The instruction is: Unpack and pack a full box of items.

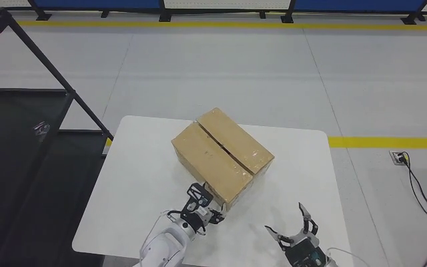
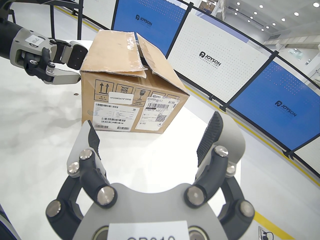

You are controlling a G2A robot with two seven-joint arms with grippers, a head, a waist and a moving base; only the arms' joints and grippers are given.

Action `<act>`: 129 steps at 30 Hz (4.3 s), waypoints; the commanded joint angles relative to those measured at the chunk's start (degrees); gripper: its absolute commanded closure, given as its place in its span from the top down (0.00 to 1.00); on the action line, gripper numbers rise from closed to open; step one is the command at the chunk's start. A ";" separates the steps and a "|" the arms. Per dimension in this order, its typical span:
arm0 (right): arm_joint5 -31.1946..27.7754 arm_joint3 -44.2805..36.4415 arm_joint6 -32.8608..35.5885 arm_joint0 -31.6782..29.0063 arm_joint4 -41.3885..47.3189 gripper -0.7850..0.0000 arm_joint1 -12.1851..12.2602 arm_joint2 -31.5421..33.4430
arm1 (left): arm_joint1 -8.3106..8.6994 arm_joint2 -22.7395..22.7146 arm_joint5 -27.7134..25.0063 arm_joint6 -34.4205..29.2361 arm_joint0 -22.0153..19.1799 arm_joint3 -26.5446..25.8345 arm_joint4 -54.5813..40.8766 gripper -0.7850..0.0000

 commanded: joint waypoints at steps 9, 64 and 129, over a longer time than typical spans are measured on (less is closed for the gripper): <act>1.32 -2.82 10.81 2.86 1.39 1.00 -0.85 -4.11 | 1.89 -16.67 2.70 5.02 7.54 -5.53 -6.78 1.00; 23.04 14.58 17.93 21.90 14.80 1.00 -9.82 -23.14 | 1.11 -23.72 13.57 7.41 6.63 -4.30 -20.43 1.00; 3.57 4.87 4.83 11.10 9.93 1.00 -7.86 -7.37 | -0.11 -17.70 8.43 0.93 -18.23 24.08 -12.56 1.00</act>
